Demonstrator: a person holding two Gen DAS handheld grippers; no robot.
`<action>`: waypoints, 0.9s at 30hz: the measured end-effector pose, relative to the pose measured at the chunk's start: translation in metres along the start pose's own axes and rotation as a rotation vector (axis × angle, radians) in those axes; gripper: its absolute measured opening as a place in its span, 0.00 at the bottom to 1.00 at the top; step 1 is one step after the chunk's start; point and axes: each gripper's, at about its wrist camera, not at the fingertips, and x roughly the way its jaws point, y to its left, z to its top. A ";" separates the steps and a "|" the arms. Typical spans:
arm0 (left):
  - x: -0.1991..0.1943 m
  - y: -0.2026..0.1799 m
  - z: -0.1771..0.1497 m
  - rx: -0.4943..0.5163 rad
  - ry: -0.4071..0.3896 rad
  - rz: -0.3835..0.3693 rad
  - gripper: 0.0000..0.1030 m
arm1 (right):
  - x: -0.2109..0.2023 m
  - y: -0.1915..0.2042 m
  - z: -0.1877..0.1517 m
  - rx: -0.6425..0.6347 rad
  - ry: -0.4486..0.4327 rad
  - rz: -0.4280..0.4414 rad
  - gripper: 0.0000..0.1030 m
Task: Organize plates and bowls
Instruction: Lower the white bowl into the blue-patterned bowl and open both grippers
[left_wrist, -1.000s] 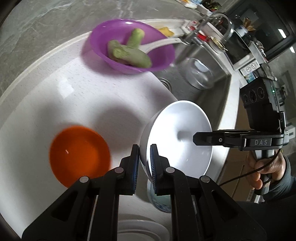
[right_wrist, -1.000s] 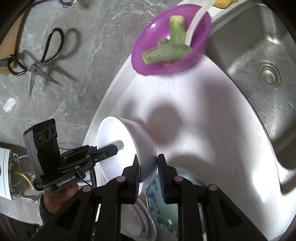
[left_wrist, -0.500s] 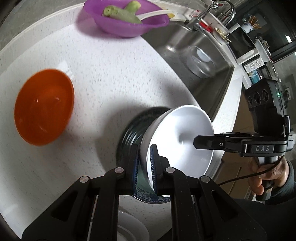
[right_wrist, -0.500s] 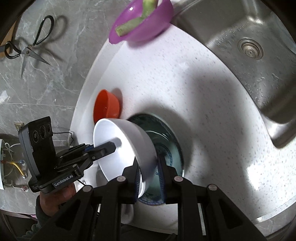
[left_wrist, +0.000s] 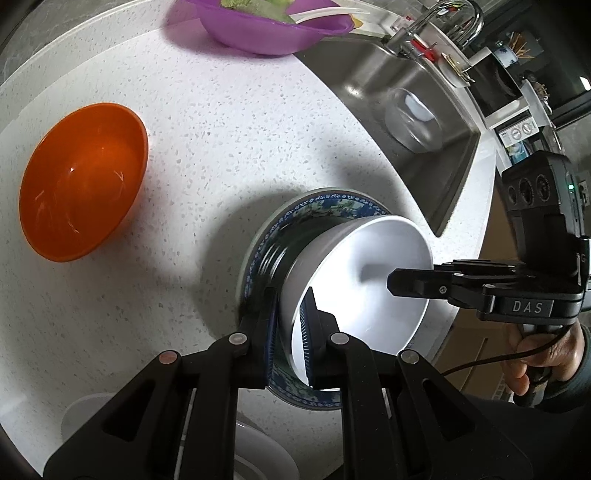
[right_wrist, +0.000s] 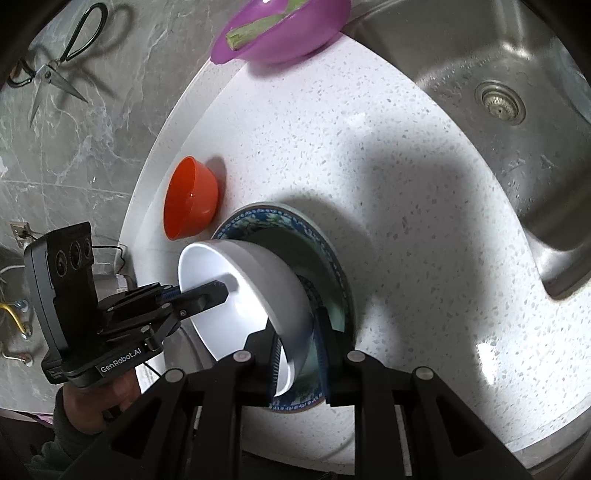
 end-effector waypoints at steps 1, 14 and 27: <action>0.001 0.000 0.000 -0.002 0.000 0.000 0.10 | 0.000 0.001 0.001 -0.009 0.000 -0.010 0.19; 0.002 0.001 -0.001 0.000 -0.027 0.035 0.11 | 0.004 0.015 0.000 -0.069 -0.012 -0.094 0.21; -0.026 -0.002 -0.005 0.006 -0.106 0.010 0.64 | -0.006 0.029 0.001 -0.105 -0.062 -0.150 0.41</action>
